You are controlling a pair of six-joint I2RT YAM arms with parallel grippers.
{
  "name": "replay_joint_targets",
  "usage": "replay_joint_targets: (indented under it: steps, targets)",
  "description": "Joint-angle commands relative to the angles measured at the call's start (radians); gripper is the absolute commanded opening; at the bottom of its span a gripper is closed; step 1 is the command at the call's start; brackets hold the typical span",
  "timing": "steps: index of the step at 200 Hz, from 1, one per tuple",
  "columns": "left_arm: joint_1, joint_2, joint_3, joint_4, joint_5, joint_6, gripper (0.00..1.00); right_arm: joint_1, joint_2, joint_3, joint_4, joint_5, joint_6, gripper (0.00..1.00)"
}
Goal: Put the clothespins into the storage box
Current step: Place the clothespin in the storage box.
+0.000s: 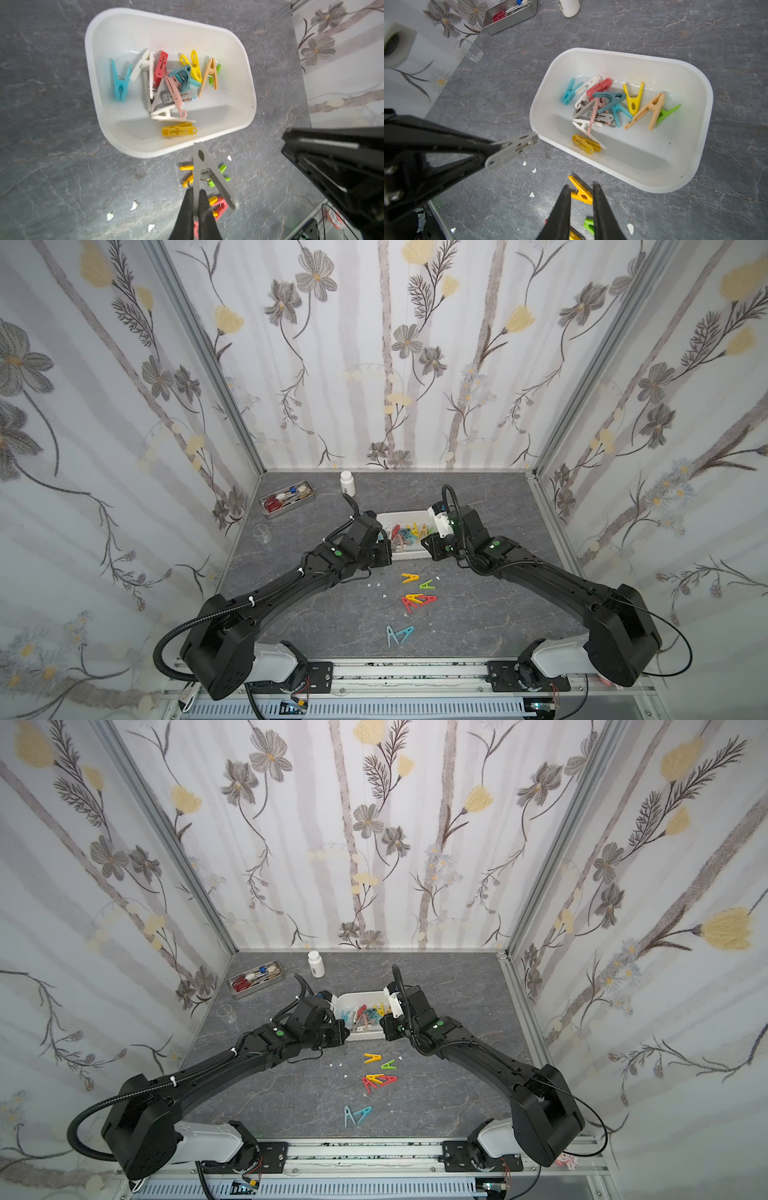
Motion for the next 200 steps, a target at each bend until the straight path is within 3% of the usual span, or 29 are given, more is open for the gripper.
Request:
replay_joint_targets:
  steps: [1, 71, 142, 184, 200]
  targets:
    - [0.035, 0.069, 0.045, 0.063, 0.042, 0.048, 0.06, 0.012, -0.042, 0.005, -0.045, 0.017, 0.003, 0.23]
    - [0.101, 0.262, 0.139, 0.117, 0.048, 0.065, 0.05, 0.055, -0.099, -0.065, -0.098, 0.043, 0.033, 0.23]
    - [0.120, 0.332, 0.180, 0.122, 0.031, 0.059, 0.05, 0.073, -0.136, -0.117, -0.097, 0.045, 0.035, 0.23]
    - [0.124, 0.349, 0.193, 0.113, 0.035, 0.062, 0.14, 0.074, -0.133, -0.129, -0.105, 0.027, 0.031, 0.23]
    - [0.126, 0.349, 0.199, 0.113, 0.036, 0.060, 0.22, 0.074, -0.140, -0.129, -0.105, 0.029, 0.030, 0.23]
